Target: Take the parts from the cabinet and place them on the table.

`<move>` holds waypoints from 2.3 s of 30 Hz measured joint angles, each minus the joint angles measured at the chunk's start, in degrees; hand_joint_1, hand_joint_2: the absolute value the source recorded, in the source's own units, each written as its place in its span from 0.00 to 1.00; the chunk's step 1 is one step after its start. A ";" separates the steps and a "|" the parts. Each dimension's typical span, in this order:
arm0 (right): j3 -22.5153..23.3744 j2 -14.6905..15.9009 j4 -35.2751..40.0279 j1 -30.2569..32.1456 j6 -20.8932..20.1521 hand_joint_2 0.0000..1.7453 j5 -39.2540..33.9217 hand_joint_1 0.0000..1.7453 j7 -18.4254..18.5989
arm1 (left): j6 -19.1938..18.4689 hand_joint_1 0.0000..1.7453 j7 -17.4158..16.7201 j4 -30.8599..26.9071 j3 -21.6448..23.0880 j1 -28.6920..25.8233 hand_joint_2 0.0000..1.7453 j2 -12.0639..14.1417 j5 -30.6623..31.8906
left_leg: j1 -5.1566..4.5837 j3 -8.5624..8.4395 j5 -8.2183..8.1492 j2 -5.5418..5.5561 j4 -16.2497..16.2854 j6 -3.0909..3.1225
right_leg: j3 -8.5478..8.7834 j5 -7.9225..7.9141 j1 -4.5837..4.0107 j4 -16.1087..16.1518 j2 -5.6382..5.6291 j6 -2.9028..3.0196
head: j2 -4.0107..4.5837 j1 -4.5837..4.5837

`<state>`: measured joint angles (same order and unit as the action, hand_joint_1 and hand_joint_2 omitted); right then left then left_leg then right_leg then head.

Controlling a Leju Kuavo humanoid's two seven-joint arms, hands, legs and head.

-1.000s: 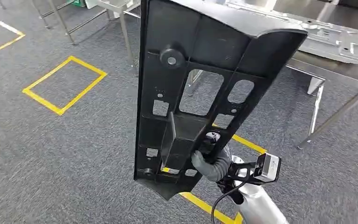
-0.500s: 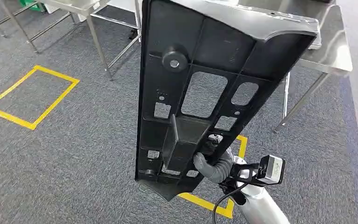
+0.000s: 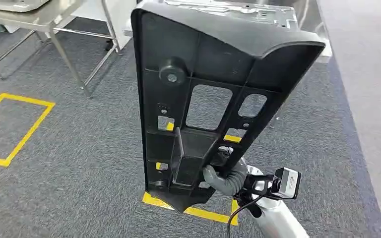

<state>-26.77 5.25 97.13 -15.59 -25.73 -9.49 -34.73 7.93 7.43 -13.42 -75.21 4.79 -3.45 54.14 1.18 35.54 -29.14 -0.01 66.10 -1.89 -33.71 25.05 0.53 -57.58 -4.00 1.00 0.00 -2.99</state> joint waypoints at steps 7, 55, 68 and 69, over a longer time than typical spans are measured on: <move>-0.04 0.18 0.85 0.12 0.22 1.00 0.04 1.00 0.13 | -0.74 0.00 0.59 0.00 0.00 0.49 1.00 -0.11 -0.40 | 0.27 -3.59 2.78 1.37 -8.62 2.47 | -0.63 0.12 0.16 -0.43 -2.50 -2.31 | 0.00 0.00; 4.68 -0.59 -1.64 -0.47 -2.66 1.00 0.57 1.00 -2.47 | -1.73 0.00 0.33 0.00 -0.20 0.58 1.00 0.87 -1.31 | -0.44 -2.10 -2.70 -0.40 -1.87 0.68 | 0.13 0.25 -0.06 0.48 3.95 0.35 | 0.00 0.00; 4.59 -1.20 -2.29 -0.48 -2.27 1.00 0.94 1.00 -2.49 | -1.71 0.00 0.46 0.00 -0.28 0.21 1.00 1.09 -1.38 | -0.60 -2.67 3.59 -0.14 -8.83 3.11 | 3.42 3.19 -0.55 -0.47 3.37 -1.85 | 0.00 0.00; 4.61 -1.20 -2.27 -0.50 -2.14 1.00 0.94 1.00 -2.54 | -1.71 0.00 0.51 0.00 -0.28 0.28 1.00 1.09 -1.38 | -0.60 -3.12 3.43 -0.17 -8.98 3.38 | 2.96 3.96 -0.40 -2.00 3.49 -2.05 | 0.00 0.02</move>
<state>-22.16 4.04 94.86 -16.09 -27.87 -8.55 -37.27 6.23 7.93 -13.42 -75.49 5.07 -2.36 52.76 0.58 32.42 -25.70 -0.19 57.12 1.49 -30.75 29.01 0.13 -59.58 -0.51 -1.05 0.00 -2.97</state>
